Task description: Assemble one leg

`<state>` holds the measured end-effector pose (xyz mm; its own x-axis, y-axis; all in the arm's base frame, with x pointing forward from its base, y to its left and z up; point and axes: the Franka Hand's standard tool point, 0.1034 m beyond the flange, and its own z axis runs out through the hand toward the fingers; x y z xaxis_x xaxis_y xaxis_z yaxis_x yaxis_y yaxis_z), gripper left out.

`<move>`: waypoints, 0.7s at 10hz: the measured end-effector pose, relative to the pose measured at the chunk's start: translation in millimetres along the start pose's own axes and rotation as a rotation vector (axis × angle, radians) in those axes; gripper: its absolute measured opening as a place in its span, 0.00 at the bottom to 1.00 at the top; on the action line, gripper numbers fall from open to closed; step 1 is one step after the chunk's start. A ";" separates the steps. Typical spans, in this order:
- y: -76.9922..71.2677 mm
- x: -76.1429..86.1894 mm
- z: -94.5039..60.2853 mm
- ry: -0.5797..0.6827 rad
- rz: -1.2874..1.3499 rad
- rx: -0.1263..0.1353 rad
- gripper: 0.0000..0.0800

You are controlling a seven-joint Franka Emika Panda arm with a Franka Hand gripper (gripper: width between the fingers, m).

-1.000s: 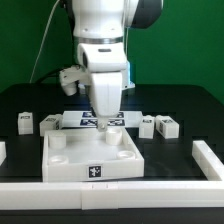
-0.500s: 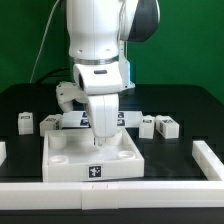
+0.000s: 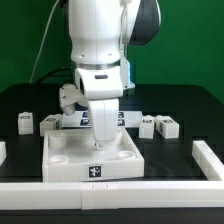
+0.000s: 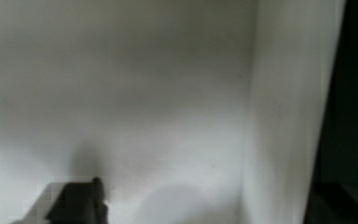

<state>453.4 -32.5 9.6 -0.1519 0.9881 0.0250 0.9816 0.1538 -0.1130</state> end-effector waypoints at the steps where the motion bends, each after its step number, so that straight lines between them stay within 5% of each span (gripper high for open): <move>1: -0.5 -0.6 0.4 0.000 0.002 0.001 0.48; 2: -0.6 -0.7 0.5 0.001 0.002 0.001 0.29; 3: -0.7 -0.9 0.6 0.001 0.003 0.001 0.29; 4: 1.2 -1.7 -0.6 -0.001 0.005 -0.008 0.09; 7: 1.7 -1.9 -0.8 -0.001 0.006 -0.010 0.08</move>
Offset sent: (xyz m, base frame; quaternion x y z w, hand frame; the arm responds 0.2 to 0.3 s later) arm 0.0000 0.0000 0.0000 0.0000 0.0000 0.0000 1.0000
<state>455.5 -34.2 10.2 -0.1462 0.9890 0.0233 0.9836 0.1478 -0.1032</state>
